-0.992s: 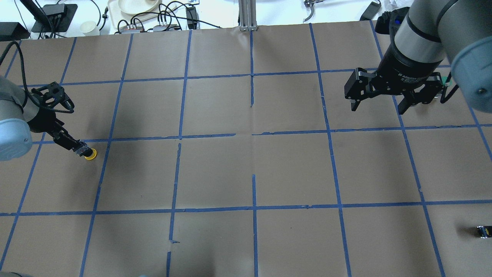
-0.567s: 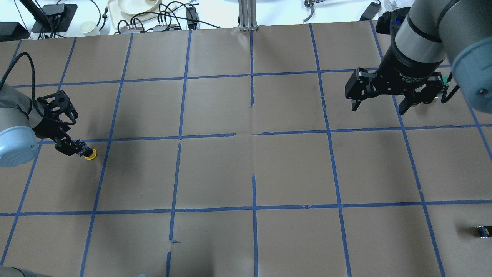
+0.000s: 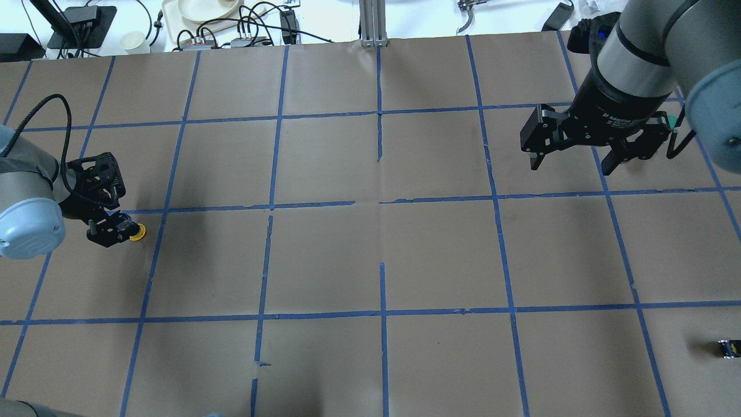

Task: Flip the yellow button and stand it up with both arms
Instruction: 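Close the left gripper on the yellow button's base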

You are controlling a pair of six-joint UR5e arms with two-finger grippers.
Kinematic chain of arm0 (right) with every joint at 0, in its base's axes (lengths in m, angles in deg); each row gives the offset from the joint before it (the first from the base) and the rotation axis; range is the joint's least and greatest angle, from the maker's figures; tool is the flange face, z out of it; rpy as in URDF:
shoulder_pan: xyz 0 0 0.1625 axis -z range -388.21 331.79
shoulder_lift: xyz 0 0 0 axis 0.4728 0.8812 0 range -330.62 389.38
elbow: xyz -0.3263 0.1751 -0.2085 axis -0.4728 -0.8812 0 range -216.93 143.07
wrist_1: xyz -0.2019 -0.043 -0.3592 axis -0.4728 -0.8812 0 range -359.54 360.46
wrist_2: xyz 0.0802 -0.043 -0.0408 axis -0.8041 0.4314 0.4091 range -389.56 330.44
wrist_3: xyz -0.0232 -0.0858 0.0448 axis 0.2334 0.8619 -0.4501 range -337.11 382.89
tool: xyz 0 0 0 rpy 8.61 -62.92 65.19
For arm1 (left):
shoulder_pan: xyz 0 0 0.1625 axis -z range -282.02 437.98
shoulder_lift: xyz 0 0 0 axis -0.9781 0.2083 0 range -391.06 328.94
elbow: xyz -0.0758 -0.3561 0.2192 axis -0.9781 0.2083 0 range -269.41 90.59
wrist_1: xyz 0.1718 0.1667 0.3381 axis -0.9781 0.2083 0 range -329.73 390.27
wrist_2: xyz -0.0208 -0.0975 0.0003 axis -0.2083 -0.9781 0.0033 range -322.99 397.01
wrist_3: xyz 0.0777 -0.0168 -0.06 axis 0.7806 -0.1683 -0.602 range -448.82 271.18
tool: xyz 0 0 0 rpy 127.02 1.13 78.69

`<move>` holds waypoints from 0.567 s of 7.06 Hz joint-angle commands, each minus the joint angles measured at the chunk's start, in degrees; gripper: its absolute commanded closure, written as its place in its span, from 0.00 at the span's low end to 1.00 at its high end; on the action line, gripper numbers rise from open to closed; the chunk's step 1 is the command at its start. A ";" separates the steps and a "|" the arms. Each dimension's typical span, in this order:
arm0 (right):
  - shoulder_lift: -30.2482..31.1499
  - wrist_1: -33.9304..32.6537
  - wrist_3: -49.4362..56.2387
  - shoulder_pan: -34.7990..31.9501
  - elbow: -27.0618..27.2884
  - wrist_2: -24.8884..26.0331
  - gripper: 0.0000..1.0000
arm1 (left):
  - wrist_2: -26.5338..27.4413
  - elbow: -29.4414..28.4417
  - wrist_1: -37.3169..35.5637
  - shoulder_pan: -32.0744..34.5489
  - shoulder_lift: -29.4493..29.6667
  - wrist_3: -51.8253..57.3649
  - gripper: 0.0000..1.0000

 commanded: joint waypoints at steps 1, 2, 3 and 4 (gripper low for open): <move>-0.05 -0.68 -0.72 0.00 0.09 -0.03 0.00 | 0.39 -0.09 0.14 0.00 0.10 0.95 0.67; -0.05 -0.68 -0.54 0.00 0.09 0.06 0.00 | 0.21 -0.09 0.49 0.00 -0.08 1.13 0.83; 0.03 -0.68 -0.28 0.00 0.09 -0.03 0.00 | -0.83 -0.27 2.06 0.09 -0.69 1.22 0.96; -0.14 -0.76 -0.62 0.00 0.00 -0.29 0.00 | -9.11 -0.36 6.60 0.09 -1.65 0.96 0.98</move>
